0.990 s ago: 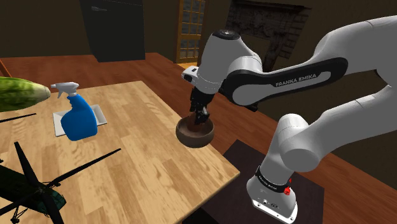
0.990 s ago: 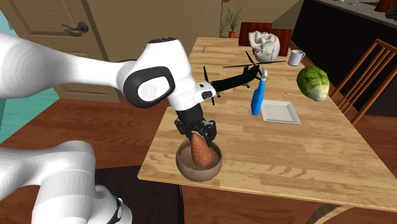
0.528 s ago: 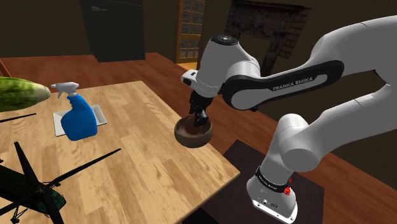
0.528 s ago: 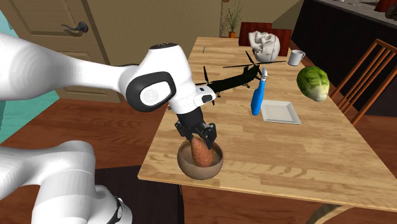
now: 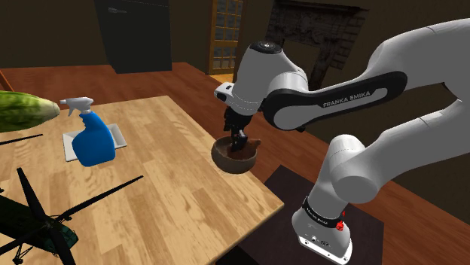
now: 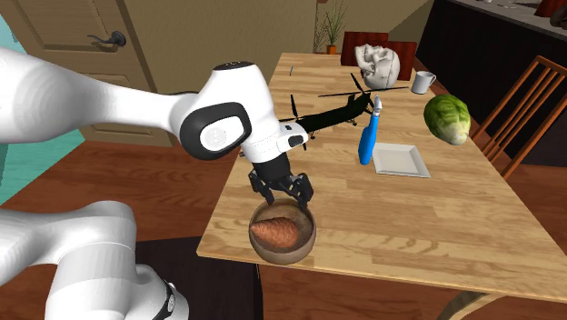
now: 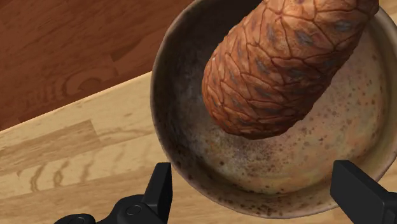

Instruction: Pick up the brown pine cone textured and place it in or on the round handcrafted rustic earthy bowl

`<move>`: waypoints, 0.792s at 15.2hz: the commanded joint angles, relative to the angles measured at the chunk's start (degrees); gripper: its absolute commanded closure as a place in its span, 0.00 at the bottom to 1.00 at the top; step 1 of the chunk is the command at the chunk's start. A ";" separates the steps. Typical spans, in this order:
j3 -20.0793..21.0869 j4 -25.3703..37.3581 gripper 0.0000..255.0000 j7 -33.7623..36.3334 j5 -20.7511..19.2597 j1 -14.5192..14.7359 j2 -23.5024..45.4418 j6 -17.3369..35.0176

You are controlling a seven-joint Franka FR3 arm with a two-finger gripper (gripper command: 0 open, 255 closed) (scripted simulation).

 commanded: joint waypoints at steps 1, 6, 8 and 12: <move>0.04 1.15 0.00 -0.20 0.40 0.39 -1.21 -2.39; 0.24 4.78 0.00 -0.63 1.32 1.24 -3.89 -8.76; 0.24 4.78 0.00 -0.63 1.32 1.24 -3.89 -8.76; 0.24 4.78 0.00 -0.63 1.32 1.24 -3.89 -8.76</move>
